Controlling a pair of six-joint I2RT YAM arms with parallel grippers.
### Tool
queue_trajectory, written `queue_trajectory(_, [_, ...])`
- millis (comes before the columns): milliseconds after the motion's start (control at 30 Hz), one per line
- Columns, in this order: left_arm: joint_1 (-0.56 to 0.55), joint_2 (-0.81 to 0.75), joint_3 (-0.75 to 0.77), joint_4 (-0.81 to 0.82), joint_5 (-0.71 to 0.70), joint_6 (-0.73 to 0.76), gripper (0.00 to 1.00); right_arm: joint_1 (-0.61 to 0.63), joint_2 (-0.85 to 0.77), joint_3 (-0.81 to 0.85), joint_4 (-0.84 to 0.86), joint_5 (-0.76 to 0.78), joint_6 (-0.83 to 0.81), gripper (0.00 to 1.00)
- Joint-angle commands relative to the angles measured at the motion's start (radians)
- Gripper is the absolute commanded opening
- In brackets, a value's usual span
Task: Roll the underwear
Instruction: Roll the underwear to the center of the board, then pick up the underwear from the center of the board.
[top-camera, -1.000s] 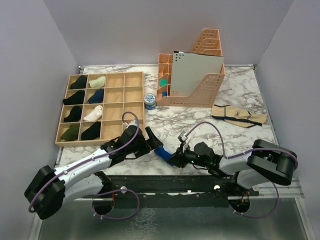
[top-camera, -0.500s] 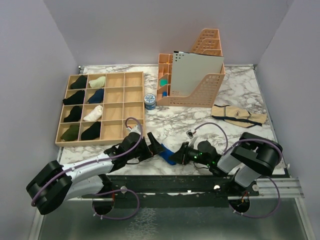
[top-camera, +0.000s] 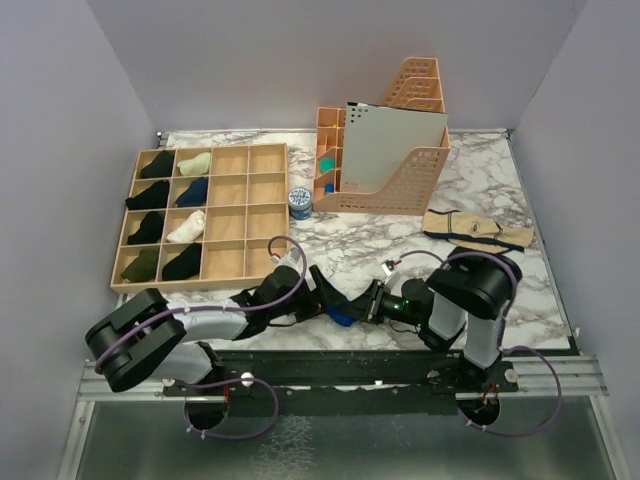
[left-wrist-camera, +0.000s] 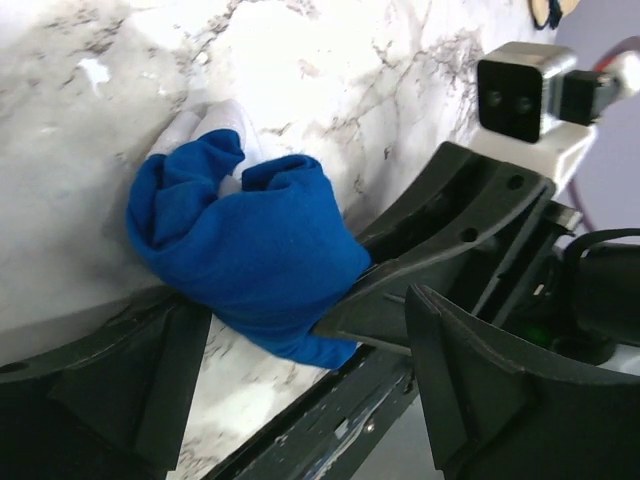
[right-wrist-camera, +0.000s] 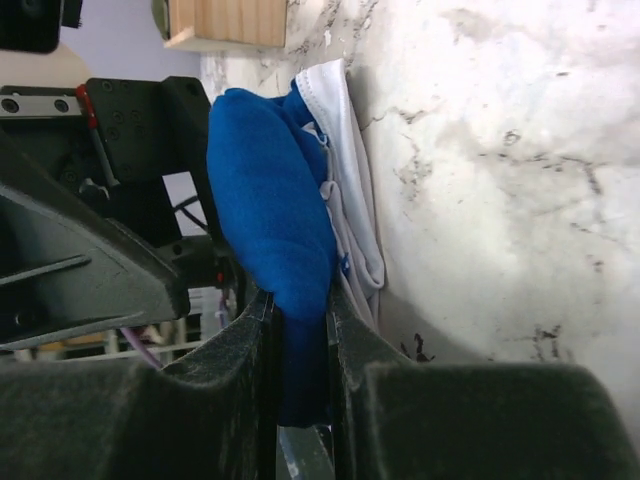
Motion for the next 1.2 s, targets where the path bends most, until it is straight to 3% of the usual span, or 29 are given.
queue_trajectory(0, [-0.01,0.11,0.003,0.033,-0.011,-0.026,0.84,-0.052,0.23,-0.044,0.181,-0.092,0.113,0.02])
queue_trajectory(100, [-0.013,0.146,0.005,0.07,-0.009,-0.031,0.81,-0.066,0.36,-0.055,0.345,-0.114,0.16,0.02])
queue_trajectory(433, [-0.023,0.282,0.028,0.072,-0.02,-0.067,0.78,-0.071,0.434,-0.044,0.346,-0.14,0.19,0.04])
queue_trajectory(500, [-0.024,0.312,0.041,0.071,-0.017,-0.064,0.72,-0.07,0.448,-0.036,0.346,-0.157,0.183,0.04])
queue_trajectory(567, [-0.027,0.336,0.053,0.071,-0.016,-0.062,0.58,-0.072,0.445,-0.043,0.348,-0.151,0.175,0.05])
queue_trajectory(667, [-0.029,0.349,0.065,0.064,-0.024,-0.053,0.44,-0.071,0.406,-0.066,0.341,-0.125,0.157,0.08])
queue_trajectory(767, [-0.033,0.359,0.102,0.017,-0.027,-0.015,0.39,-0.071,0.376,-0.056,0.302,-0.149,0.132,0.12])
queue_trajectory(867, [-0.043,0.366,0.155,-0.055,-0.04,0.031,0.29,-0.071,0.364,-0.071,0.312,-0.13,0.123,0.23])
queue_trajectory(933, [-0.051,0.371,0.206,-0.139,-0.056,0.076,0.13,-0.073,0.351,-0.087,0.338,-0.12,0.114,0.33])
queue_trajectory(1000, [-0.06,0.374,0.275,-0.255,-0.103,0.127,0.0,-0.073,0.314,-0.105,0.334,-0.113,0.092,0.5])
queue_trajectory(1067, [-0.063,0.373,0.326,-0.346,-0.137,0.167,0.0,-0.074,0.237,-0.132,0.312,-0.101,0.063,0.58])
queue_trajectory(1167, [-0.063,0.365,0.378,-0.455,-0.179,0.219,0.0,-0.073,0.105,-0.178,0.182,-0.052,0.028,0.61])
